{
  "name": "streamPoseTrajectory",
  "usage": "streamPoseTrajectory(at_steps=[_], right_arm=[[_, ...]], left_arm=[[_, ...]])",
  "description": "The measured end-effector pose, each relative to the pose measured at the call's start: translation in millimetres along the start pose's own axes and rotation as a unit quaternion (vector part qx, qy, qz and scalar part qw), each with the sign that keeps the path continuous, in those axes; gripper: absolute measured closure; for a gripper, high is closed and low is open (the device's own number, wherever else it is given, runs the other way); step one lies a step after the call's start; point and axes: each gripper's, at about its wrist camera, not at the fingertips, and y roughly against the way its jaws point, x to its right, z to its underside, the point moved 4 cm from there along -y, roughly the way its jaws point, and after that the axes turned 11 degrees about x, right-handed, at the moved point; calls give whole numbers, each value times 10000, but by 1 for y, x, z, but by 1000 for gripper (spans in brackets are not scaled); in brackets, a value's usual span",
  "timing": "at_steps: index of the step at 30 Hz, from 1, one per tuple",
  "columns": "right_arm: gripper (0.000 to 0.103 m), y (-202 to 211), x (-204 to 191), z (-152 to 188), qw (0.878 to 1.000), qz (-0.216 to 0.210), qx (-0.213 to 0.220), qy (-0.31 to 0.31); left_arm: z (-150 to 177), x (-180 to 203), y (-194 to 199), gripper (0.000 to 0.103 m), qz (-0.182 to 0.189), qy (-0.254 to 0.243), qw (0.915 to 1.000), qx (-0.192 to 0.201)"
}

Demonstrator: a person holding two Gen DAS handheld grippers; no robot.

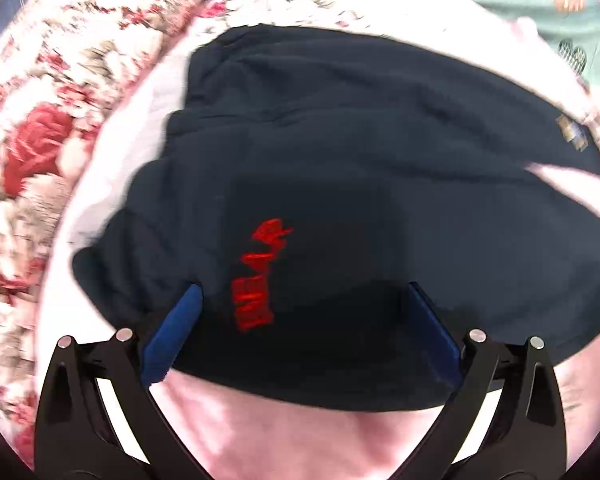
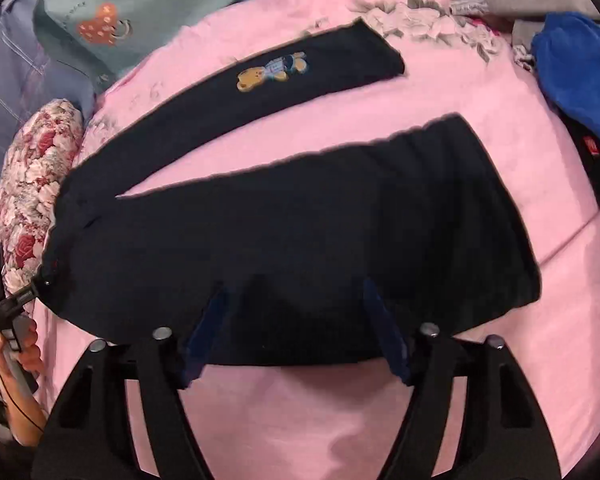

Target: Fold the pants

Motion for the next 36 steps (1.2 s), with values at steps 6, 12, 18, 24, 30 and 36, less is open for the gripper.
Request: streamPoseTrajectory(at_steps=[6,12,18,24,30,36], right_arm=[[29,32,-9,-10,9817,1551,974,517],[19,-47,-77,8,9948,-81,-443,915],[16,-30,-70,-70,9831,1478,815,713],[4,-90,-149,-135,9934,2,1140,129],[2,-173,-244,-161,9869,-1602,109,-181],[11,-223,-253,-148,9820,-1157,-338,1457]], left_arm=[[-4,-12,32,2,-84,-52,9987,493],[-8,-25,-7,2,123,315,9989,-318],[-73,-50,36,2,-110,398,9952,889],[-172,-33,11,2,676,878,9857,1272],[-194,-3,-65,4,1118,887,9886,485],[-157,-29,-120,2,188,687,9974,-88]])
